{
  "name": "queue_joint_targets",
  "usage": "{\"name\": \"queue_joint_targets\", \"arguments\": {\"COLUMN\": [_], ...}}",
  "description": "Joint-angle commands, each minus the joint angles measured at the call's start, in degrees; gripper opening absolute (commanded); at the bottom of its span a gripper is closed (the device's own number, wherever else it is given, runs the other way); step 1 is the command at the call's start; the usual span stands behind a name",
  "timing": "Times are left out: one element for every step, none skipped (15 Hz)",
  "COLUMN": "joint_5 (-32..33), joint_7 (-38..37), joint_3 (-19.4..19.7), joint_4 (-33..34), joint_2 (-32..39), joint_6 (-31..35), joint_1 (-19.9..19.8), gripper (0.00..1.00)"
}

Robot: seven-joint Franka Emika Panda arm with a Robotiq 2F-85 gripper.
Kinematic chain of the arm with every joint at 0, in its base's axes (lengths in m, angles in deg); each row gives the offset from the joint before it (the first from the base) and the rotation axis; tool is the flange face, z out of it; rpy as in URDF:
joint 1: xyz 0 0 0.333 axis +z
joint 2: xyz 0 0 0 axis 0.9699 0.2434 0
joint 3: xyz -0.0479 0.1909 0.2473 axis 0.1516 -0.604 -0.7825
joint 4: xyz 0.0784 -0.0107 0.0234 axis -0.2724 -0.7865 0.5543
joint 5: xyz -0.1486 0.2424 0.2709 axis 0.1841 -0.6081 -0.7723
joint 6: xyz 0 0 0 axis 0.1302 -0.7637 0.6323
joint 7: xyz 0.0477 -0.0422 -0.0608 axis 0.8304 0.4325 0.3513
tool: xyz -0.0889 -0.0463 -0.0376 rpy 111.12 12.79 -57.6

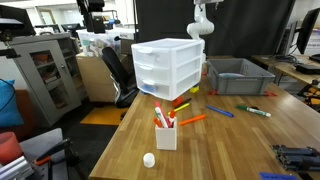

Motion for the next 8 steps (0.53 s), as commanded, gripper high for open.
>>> {"name": "queue_joint_targets", "arguments": {"joint_5": [-1.07, -1.27, -1.43, -1.16, -1.15, -0.73, 0.14, 0.99], "joint_7": [0.63, 0.76, 1.14, 1.25, 1.73, 1.96, 2.33, 2.35], "joint_3": [0.07, -0.06, -0.09, -0.20, -0.11, -0.12, -0.22, -0.29], "joint_4": [0.45, 0.31, 0.36, 0.18, 0.00, 0.11, -0.19, -0.01], "joint_2": [2.67, 3.40, 4.67, 5.86, 6.98, 8.51, 9.72, 10.60], "joint_6": [1.46, 2.22, 2.60, 3.56, 4.73, 5.36, 7.33, 8.52], "joint_1": [1.51, 1.94, 2.51, 2.88, 3.35, 3.51, 3.48, 3.25], "gripper": [1.00, 1.00, 1.00, 1.00, 1.00, 1.00, 1.00, 1.00]}}
